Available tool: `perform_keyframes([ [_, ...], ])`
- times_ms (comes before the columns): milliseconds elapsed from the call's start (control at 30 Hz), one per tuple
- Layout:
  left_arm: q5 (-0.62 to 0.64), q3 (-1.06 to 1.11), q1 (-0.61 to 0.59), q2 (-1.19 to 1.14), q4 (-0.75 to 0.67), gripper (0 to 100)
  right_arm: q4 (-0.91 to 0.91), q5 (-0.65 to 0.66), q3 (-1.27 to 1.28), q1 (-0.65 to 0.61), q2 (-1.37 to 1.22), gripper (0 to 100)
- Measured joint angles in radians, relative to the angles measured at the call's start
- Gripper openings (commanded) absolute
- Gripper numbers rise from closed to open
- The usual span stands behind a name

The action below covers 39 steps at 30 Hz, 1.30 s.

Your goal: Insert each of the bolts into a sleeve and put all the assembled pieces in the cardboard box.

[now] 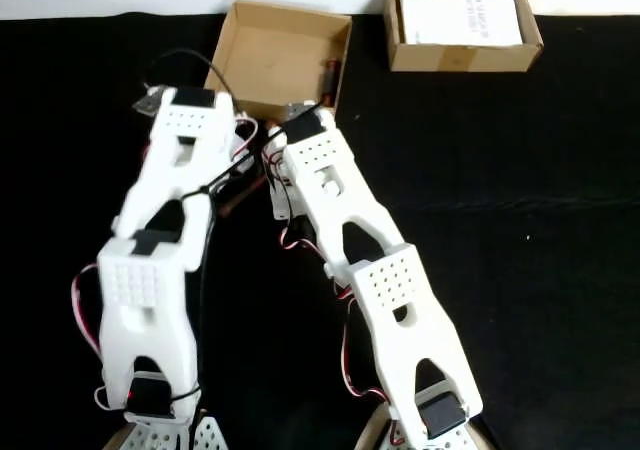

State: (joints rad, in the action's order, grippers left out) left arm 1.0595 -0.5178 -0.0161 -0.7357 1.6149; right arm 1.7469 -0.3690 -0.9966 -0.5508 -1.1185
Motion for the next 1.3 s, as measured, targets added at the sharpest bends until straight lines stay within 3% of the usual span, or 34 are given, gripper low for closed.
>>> perform_keyframes([
  [133,-0.003,-0.124,0.0,-0.041,0.121,21,0.0,0.0,0.0,0.0,0.0,0.8],
  [367,-0.011,-0.144,0.0,-0.014,0.147,21,0.0,0.0,0.0,0.0,0.0,0.8],
  [667,-0.344,-0.072,0.063,0.048,0.146,21,0.0,0.0,0.002,0.003,-0.003,0.8],
  [867,-0.591,-0.074,0.071,-0.044,0.063,21,0.0,0.0,0.002,0.003,-0.003,0.8],
  [1033,-0.715,-0.078,0.049,-0.103,-0.026,21,0.0,0.0,0.002,0.003,-0.003,0.8],
  [1200,-0.816,-0.133,0.017,-0.129,-0.048,10,0.0,0.0,0.002,0.003,-0.003,0.8],
  [1300,-0.898,-0.16,0.002,-0.141,-0.055,10,0.0,0.0,0.002,0.003,-0.003,0.8],
])
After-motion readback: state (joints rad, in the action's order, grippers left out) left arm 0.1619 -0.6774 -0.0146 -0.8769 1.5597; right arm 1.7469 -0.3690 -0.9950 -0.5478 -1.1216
